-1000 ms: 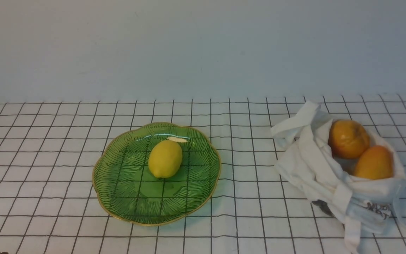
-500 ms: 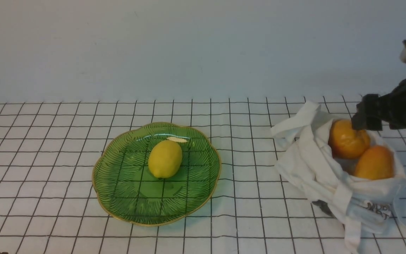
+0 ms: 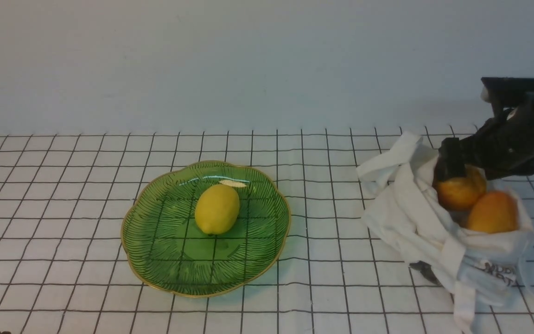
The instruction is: Take the fruit out of the bag on the white checkered tablecloth and place them on the plate.
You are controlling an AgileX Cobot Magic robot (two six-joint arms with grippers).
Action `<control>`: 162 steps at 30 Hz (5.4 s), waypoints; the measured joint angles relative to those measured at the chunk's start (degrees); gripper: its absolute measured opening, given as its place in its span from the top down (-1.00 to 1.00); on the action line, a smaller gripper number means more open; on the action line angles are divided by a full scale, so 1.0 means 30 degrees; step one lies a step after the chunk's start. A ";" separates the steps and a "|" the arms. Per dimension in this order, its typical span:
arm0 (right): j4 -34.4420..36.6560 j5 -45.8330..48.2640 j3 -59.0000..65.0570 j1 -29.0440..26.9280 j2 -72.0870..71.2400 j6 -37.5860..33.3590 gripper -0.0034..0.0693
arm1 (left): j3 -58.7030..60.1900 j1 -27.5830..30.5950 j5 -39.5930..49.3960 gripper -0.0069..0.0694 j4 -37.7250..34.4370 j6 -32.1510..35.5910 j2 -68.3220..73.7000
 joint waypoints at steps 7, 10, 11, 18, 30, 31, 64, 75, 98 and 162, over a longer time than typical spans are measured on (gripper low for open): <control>0.0063 0.0544 -0.0061 0.0000 0.0118 -0.0020 -0.51 | 0.0000 0.0000 0.0000 0.84 0.0000 0.0000 0.0000; 0.0003 0.0849 -0.0176 0.0000 0.0118 -0.0020 0.14 | 0.0000 0.0000 0.0000 0.84 0.0000 0.0000 0.0000; -0.0073 0.0927 -0.0214 0.0000 0.0068 -0.0020 0.26 | 0.0000 0.0000 0.0000 0.84 0.0000 0.0000 0.0000; -0.0388 0.1846 -0.0194 0.0000 -0.0686 -0.0020 0.92 | 0.0000 0.0000 0.0000 0.84 0.0000 0.0000 0.0000; 0.0705 0.0990 -0.0194 0.0000 -0.1415 -0.1184 0.55 | 0.0000 0.0000 0.0000 0.84 0.0000 0.0000 0.0000; 0.0975 0.0545 -0.0194 0.0000 -0.1327 -0.1652 0.40 | 0.0000 0.0000 0.0000 0.84 0.0000 0.0000 0.0000; -0.2866 -0.1711 -0.0411 0.1195 0.1528 0.1455 -0.62 | 0.0000 0.0000 0.0000 0.84 0.0000 0.0000 0.0000; -0.3817 0.0058 -0.0195 0.1177 -0.2028 0.2354 -0.62 | 0.0000 0.0000 0.0000 0.84 0.0000 0.0000 0.0000; 0.4952 0.1601 -0.0195 0.6566 -0.7253 -0.2408 -0.62 | 0.0000 0.0000 0.0000 0.84 0.0000 0.0000 0.0000; -1.0461 -0.2393 1.2725 0.9940 -3.4593 1.1393 0.94 | 0.0000 0.0000 0.0000 0.84 0.0000 0.0000 0.0000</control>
